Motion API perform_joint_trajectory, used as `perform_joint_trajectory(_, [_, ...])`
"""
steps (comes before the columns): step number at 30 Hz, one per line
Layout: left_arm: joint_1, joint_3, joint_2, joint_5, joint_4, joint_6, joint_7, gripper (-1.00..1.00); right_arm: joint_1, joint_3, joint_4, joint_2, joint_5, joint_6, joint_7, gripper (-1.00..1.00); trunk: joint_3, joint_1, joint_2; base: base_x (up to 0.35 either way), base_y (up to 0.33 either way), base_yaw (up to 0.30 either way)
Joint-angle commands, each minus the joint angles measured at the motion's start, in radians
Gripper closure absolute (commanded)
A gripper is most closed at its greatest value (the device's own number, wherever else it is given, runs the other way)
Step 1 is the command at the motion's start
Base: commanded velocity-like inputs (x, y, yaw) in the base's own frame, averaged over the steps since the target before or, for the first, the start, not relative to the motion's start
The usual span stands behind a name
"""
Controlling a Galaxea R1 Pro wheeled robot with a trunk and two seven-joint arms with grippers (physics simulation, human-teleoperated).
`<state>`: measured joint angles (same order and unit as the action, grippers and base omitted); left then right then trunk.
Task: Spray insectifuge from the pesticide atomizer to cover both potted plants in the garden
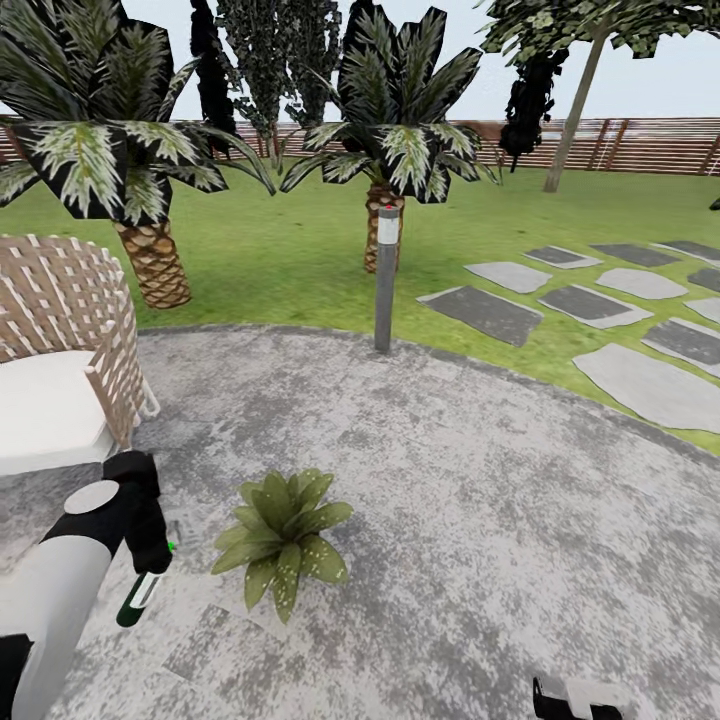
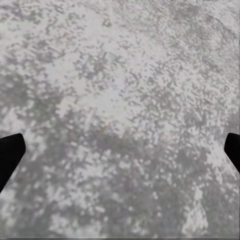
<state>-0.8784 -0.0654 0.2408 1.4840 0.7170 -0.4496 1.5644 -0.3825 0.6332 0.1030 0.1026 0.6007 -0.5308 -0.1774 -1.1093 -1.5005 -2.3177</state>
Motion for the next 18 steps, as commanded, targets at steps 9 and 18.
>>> perform_joint_trajectory(9, [0.005,0.022,-0.020,0.003,-0.004,-0.011,0.006,1.00,-0.001,0.005,-0.002,0.000,0.010,-0.003,-0.008,-1.00,-0.001,0.000,0.000,0.184,0.233,-0.019])
perform_joint_trajectory(18, [0.015,0.085,-0.027,-0.015,-0.016,0.045,0.006,1.00,-0.001,0.005,-0.002,0.000,0.010,-0.003,-0.008,-1.00,0.002,0.000,0.000,0.022,0.006,-0.253])
